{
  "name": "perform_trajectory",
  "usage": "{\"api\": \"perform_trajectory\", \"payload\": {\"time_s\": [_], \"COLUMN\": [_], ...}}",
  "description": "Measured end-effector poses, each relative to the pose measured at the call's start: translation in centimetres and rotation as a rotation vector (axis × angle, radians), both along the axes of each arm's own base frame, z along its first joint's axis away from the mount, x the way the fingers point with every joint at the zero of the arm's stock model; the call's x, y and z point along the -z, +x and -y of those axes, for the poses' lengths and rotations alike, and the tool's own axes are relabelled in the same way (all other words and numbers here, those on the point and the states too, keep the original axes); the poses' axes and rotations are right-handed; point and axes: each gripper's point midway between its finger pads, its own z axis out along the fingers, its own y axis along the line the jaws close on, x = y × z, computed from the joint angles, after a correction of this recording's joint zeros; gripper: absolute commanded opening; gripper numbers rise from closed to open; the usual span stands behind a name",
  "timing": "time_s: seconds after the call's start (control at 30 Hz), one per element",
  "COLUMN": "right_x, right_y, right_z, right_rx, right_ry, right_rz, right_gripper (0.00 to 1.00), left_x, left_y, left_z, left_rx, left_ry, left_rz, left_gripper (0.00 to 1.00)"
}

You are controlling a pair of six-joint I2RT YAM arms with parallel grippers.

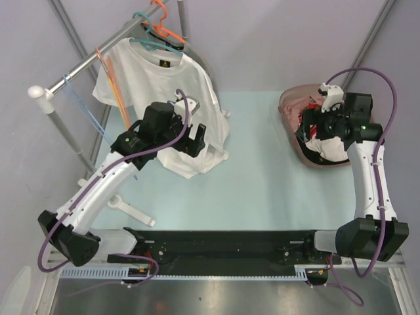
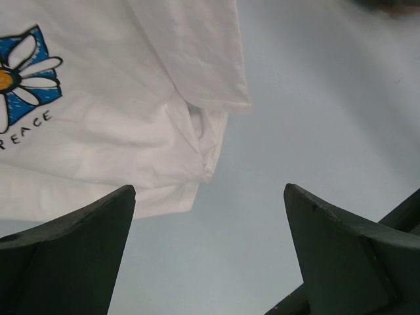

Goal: Place the t-shirt on the hanger
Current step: Pick up the T-shirt and place it in the bin.

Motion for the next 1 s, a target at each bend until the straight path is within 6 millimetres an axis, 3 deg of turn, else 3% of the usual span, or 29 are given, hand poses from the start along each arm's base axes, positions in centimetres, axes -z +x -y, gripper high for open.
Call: {"api": "perform_trajectory", "payload": {"time_s": [0.17, 0.37, 0.67, 0.83, 0.93, 1.0], "right_x": [-0.4, 0.4, 7.7, 11.7, 14.2, 15.9], "right_y": [0.7, 4.6, 11.3, 15.0, 15.7, 15.8], "right_z": [1.4, 4.8, 11.1, 13.4, 14.0, 14.3], "right_rx": [0.041, 0.133, 0.251, 0.277, 0.288, 0.286], "right_ry": [0.000, -0.007, -0.053, -0.084, -0.099, -0.119], "right_rz": [0.028, 0.072, -0.012, -0.071, -0.112, -0.144], "right_gripper": [1.00, 1.00, 1.00, 1.00, 0.96, 0.87], "left_x": [-3.0, -5.1, -5.8, -4.5, -3.4, -2.9], "left_y": [-0.3, 0.9, 2.5, 3.6, 4.1, 4.4], "left_z": [-0.4, -0.4, 0.2, 0.7, 0.9, 0.9], "left_rx": [0.010, -0.010, 0.006, 0.017, 0.018, 0.012], "left_ry": [-0.031, -0.059, -0.052, -0.019, 0.008, 0.022], "left_rz": [0.119, 0.218, 0.322, 0.313, 0.295, 0.289], "left_gripper": [1.00, 1.00, 1.00, 1.00, 1.00, 1.00]}}
